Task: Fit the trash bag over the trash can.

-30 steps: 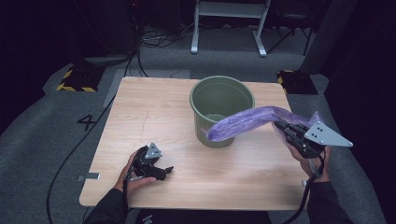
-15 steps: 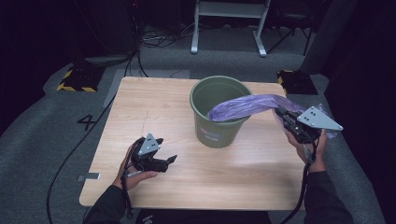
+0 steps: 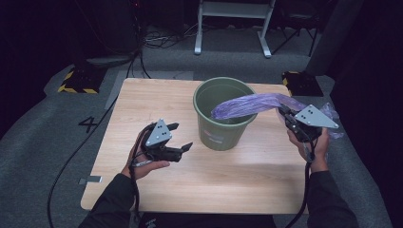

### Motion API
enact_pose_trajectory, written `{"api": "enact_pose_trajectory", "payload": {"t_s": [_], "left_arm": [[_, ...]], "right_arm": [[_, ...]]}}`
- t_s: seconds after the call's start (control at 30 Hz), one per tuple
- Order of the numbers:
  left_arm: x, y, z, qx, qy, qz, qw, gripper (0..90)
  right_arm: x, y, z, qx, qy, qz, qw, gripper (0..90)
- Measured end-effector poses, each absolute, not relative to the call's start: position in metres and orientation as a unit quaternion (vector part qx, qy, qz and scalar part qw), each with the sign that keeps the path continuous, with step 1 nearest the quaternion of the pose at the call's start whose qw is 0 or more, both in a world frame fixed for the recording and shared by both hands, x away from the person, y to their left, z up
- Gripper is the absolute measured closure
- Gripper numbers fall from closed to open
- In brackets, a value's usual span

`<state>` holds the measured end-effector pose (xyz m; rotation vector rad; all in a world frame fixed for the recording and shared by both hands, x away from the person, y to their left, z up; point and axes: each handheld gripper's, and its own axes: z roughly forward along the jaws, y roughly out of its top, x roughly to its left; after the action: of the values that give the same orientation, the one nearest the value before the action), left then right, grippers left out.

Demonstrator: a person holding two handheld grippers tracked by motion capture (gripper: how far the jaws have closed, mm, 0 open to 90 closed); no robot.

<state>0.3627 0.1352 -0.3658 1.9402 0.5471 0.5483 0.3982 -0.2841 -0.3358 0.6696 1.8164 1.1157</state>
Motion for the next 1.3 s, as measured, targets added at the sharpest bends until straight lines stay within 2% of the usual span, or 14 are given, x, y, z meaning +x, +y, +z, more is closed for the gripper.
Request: {"api": "enact_pose_trajectory", "payload": {"t_s": [0.3,0.47,0.87,1.3], "left_arm": [[0.383,0.099,-0.337,0.799,0.205,0.234,0.514,22.5],[0.394,0.08,-0.328,0.808,0.191,0.235,0.505,22.7],[0.408,0.038,-0.318,0.821,0.165,0.235,0.493,24.2],[0.411,0.018,-0.315,0.829,0.145,0.241,0.484,27.8]], "right_arm": [[0.394,-0.27,-0.34,0.255,0.738,0.435,0.449,88.1],[0.392,-0.261,-0.342,0.243,0.746,0.436,0.441,85.9],[0.383,-0.24,-0.341,0.211,0.759,0.444,0.427,86.2],[0.372,-0.226,-0.335,0.174,0.772,0.452,0.412,87.5]]}}
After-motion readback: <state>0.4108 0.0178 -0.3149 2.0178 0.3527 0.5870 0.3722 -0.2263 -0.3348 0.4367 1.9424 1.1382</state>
